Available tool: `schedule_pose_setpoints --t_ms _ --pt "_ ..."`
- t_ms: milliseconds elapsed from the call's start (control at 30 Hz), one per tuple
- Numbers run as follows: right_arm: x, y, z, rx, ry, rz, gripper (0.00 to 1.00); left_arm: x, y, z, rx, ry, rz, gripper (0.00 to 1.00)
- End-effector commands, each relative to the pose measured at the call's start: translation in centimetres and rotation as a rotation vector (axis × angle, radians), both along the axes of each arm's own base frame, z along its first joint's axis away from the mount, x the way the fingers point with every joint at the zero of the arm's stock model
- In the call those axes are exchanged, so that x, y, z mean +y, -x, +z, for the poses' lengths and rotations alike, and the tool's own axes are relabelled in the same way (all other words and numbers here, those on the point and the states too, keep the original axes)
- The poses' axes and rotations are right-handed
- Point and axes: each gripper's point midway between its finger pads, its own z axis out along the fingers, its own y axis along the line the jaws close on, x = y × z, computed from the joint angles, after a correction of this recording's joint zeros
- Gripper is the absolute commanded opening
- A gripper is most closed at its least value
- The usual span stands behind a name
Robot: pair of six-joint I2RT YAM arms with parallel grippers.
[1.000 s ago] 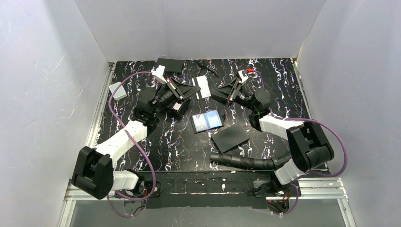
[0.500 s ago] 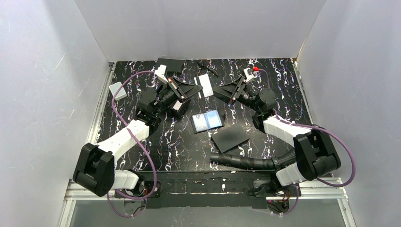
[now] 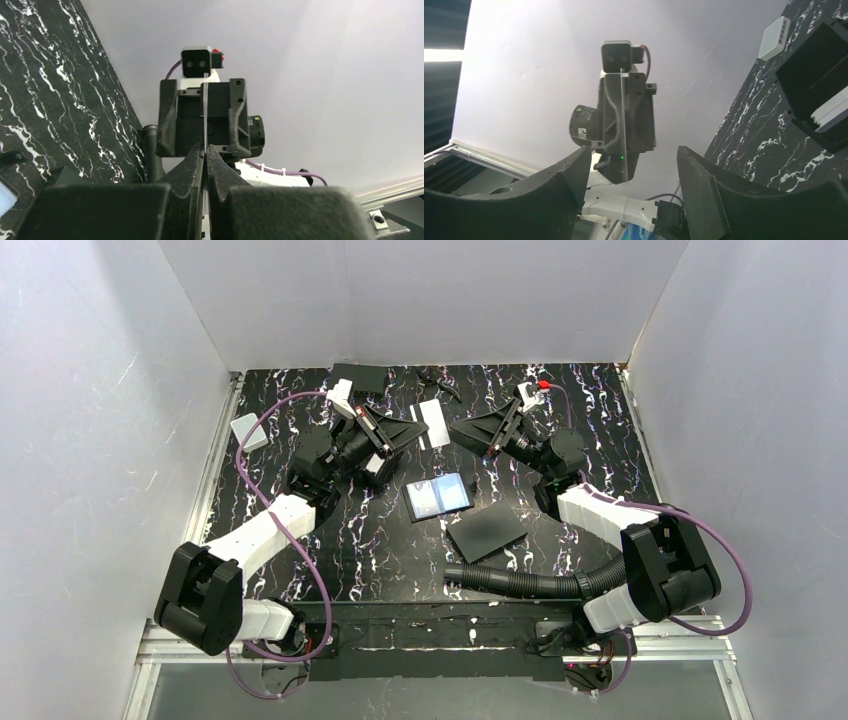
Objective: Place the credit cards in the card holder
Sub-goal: Insert the credit card into the card holder.
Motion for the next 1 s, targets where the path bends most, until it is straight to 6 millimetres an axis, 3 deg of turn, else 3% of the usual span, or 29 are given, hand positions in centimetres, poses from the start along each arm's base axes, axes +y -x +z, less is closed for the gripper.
schedule_pose_setpoints --t_ms 0,233,533,600,633,800,867,967 --pt "-0.6 1.3 3.7 -0.123 -0.078 0.005 0.74 0.0 0.2 -0.4 -0.008 -0.013 0.002 0.00" --pt "0.0 1.3 3.4 -0.117 -0.056 0.043 0.69 -0.4 0.2 -0.3 -0.009 -0.012 -0.021 0.00" --pt "0.1 1.4 3.3 -0.101 -0.083 0.072 0.32 -2.5 0.6 -1.3 0.010 -0.014 -0.065 0.00" --pt "-0.2 1.2 2.8 -0.096 -0.082 0.060 0.04 -2.8 0.7 -1.6 0.012 -0.018 -0.072 0.00" --pt "-0.6 0.9 2.2 -0.093 -0.066 0.038 0.01 -2.8 0.7 -1.8 0.017 -0.021 -0.067 0.00" --pt "-1.9 -1.0 -3.3 -0.076 0.191 -0.044 0.01 -1.4 1.2 -7.7 0.182 -0.179 -0.005 0.35" --pt "-2.3 -1.1 -5.7 -0.081 0.303 -0.038 0.01 -0.4 2.0 -11.9 0.322 -0.336 0.006 0.50" --pt "-3.1 -1.1 -11.7 -0.052 0.604 0.020 0.01 2.2 3.7 -17.5 0.514 -0.616 0.027 0.56"
